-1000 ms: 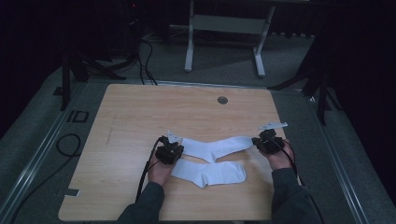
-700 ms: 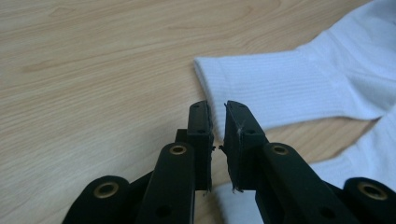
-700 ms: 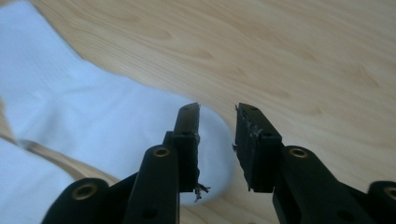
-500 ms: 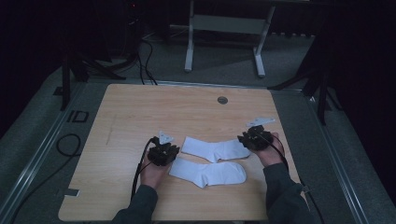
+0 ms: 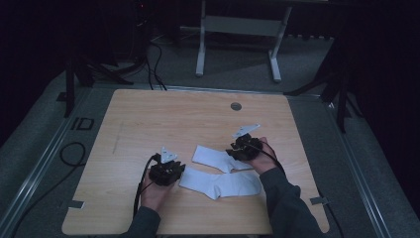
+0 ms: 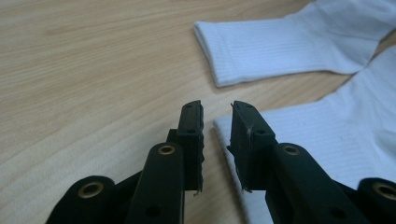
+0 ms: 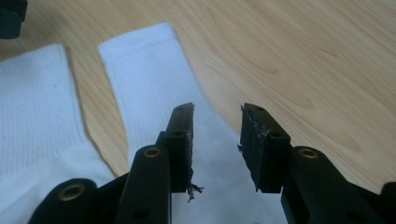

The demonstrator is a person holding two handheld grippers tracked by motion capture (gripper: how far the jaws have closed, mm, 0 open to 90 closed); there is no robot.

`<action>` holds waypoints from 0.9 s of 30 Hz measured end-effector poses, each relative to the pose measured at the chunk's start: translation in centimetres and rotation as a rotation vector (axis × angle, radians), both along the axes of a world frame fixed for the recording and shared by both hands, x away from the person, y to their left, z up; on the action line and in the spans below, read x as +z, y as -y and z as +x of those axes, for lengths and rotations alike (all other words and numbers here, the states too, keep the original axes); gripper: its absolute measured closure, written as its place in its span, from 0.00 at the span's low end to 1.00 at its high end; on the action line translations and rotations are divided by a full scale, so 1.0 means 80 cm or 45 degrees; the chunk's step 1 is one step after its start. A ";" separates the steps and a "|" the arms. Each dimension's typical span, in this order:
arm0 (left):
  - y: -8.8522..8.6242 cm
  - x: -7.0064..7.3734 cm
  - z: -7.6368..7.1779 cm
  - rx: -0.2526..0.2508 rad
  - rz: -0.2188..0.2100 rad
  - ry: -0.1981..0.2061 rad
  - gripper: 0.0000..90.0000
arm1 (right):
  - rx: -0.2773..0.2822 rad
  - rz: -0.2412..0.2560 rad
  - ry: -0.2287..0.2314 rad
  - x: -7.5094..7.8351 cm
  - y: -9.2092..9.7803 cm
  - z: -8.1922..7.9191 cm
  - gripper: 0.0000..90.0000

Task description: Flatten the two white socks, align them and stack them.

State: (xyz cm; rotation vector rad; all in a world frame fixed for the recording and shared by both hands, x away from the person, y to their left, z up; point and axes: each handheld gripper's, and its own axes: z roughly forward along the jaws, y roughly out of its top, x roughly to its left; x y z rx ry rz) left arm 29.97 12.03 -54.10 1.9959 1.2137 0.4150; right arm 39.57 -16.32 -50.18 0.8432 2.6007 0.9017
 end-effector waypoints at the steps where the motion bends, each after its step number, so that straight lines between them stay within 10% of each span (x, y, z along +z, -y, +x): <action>1: 0.000 0.000 -0.002 -0.008 0.003 -0.002 0.80 | 0.016 -0.005 -0.003 -0.001 -0.005 0.000 0.71; 21: 0.011 -0.011 -0.019 -0.071 0.050 -0.031 0.78 | 0.095 -0.080 -0.096 -0.053 -0.065 0.008 0.60; 27: 0.013 -0.013 -0.019 -0.074 0.054 -0.036 0.78 | 0.029 -0.047 -0.082 -0.054 -0.057 0.012 0.91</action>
